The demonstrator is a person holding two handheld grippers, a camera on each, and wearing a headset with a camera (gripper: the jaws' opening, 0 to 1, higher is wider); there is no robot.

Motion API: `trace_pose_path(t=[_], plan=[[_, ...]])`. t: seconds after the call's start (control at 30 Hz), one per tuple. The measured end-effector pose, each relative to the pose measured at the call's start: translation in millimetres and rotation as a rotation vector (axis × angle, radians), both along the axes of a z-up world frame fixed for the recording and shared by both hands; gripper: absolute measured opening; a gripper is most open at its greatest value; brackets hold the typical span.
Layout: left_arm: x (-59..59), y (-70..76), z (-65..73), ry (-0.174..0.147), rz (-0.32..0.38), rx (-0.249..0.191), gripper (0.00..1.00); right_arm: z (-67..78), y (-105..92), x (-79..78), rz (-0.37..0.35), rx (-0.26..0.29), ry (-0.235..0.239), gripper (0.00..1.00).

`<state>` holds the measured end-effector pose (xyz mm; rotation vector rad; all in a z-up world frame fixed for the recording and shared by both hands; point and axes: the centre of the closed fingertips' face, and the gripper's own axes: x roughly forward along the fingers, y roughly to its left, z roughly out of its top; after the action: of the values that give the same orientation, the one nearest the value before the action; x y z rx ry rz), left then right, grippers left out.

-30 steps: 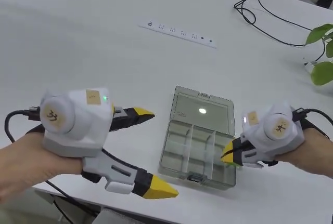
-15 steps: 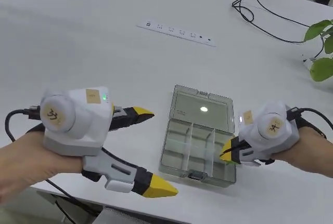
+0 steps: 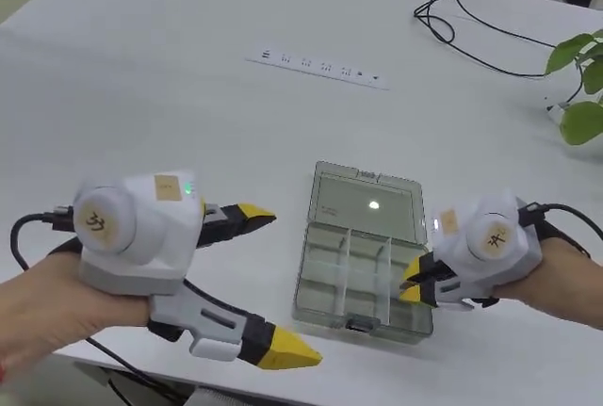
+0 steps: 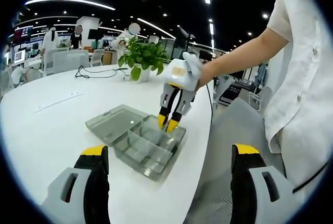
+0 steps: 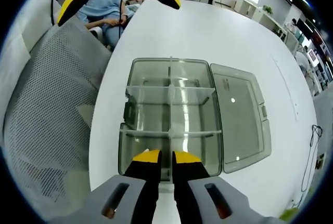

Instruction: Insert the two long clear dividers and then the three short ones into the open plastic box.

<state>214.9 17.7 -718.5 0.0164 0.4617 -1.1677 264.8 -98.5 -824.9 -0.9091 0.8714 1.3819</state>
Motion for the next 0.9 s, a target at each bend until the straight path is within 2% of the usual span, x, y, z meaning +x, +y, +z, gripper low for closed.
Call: trace_pose_path(t=[0.2, 0.4, 0.6, 0.9], plan=[[3.8, 5.8, -1.3, 0.001, 0.015, 0.005, 1.00, 16.2, -1.5, 3.1, -0.035, 0.041, -0.012, 0.16], [6.9, 12.4, -6.3, -0.001, 0.021, 0.027, 1.00, 43.7, -3.8, 10.3, -0.155, 0.160, -0.006, 0.24], [9.0, 17.9, -10.7, -0.005, 0.022, 0.046, 1.00, 65.5, -18.1, 14.4, -0.263, 0.252, -0.007, 0.34], [11.7, 20.7, -14.5, -0.005, 0.019, 0.060, 1.00, 73.9, -43.0, 2.2, -0.346, 0.304, 0.002, 0.48]])
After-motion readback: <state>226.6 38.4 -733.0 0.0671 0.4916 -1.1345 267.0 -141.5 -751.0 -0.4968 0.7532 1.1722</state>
